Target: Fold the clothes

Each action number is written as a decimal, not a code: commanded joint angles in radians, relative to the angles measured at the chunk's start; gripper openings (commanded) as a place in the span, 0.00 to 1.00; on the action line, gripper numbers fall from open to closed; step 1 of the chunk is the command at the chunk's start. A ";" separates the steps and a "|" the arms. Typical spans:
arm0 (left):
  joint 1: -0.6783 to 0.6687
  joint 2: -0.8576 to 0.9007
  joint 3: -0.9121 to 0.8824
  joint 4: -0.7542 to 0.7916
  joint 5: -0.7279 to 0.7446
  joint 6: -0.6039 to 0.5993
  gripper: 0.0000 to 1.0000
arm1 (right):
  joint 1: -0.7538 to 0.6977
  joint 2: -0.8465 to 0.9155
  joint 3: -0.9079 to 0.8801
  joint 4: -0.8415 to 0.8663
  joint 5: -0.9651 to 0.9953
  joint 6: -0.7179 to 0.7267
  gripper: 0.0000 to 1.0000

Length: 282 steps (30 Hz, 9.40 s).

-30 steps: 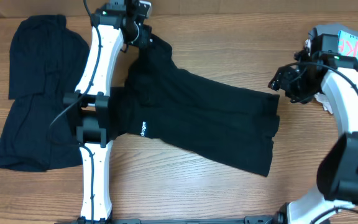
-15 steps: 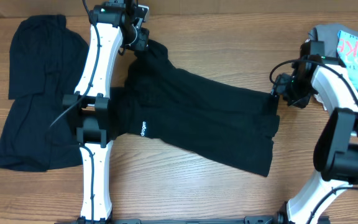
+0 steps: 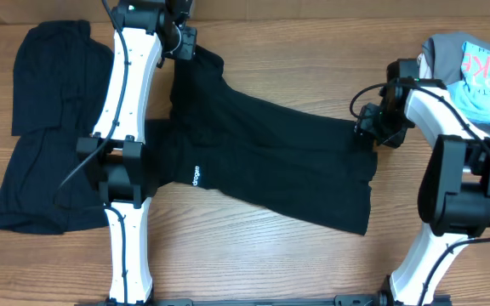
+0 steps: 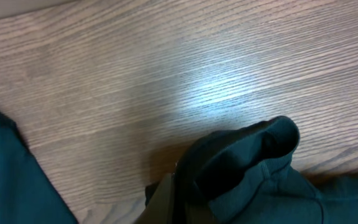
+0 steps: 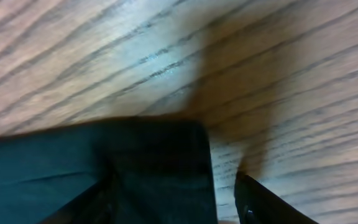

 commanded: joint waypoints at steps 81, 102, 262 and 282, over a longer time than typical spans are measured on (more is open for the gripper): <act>0.006 -0.160 -0.114 -0.501 -0.012 -0.090 0.04 | 0.008 -0.254 0.499 -0.763 -0.013 0.024 0.04; -0.037 -0.160 -0.240 -0.501 -0.076 -0.089 0.05 | 0.007 -0.362 -0.081 -0.457 -0.035 0.046 0.04; 0.141 -0.537 -1.018 0.090 0.320 0.212 1.00 | 0.454 -0.296 0.005 -0.171 -0.066 0.037 0.91; 0.145 -0.536 -1.204 0.231 0.192 0.236 1.00 | 0.439 -0.296 0.005 -0.175 -0.066 0.018 1.00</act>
